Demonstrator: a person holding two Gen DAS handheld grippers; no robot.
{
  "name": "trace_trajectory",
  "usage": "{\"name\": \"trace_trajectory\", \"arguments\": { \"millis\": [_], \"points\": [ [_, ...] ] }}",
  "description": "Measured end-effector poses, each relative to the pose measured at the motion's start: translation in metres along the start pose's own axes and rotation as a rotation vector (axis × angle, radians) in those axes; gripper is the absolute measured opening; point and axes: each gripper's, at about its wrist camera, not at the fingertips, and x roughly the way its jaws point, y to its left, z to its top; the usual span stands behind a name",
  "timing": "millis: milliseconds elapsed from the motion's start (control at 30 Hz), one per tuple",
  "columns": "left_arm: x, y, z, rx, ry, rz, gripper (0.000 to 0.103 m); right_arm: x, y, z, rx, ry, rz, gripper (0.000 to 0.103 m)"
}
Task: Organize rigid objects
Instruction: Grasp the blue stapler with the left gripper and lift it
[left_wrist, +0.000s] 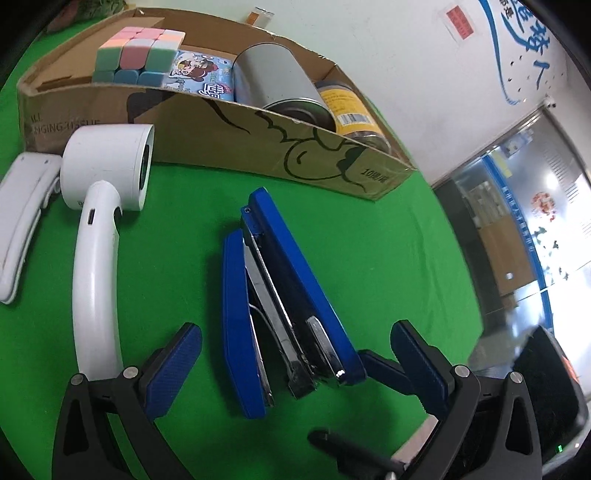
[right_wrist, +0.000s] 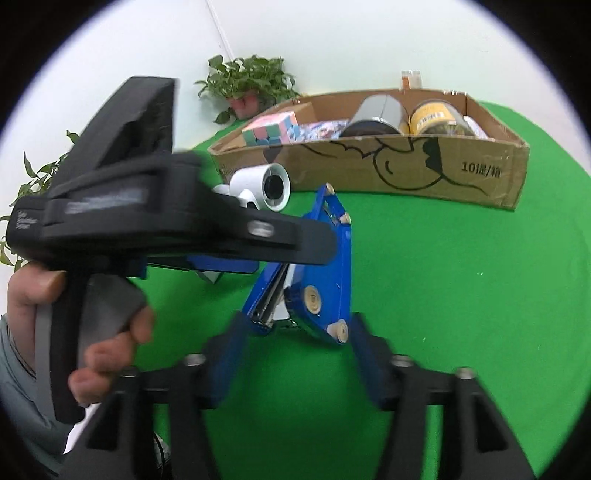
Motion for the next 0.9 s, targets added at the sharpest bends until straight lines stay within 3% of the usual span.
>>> {"name": "trace_trajectory", "arguments": {
  "millis": [67,367,600,733,900],
  "points": [
    [0.002,-0.003,-0.001,-0.005,0.026,0.024,0.102,0.006,0.008,0.001,-0.022,-0.003,-0.012,0.063],
    [0.001,-0.013,-0.009,-0.014,0.087,-0.021,0.1,0.024,0.012,0.004,-0.034,0.001,-0.071,0.063],
    [0.006,-0.011,-0.017,-0.064,0.132,-0.063,0.083,0.021,0.011,0.0,-0.064,-0.004,-0.064,0.064],
    [0.013,-0.005,-0.01,-0.09,0.131,-0.086,0.083,0.024,0.011,0.002,-0.09,-0.006,-0.084,0.064],
    [0.007,0.003,-0.009,-0.076,0.12,-0.045,0.064,0.031,0.017,0.001,-0.137,0.009,-0.151,0.063]
  ]
}}
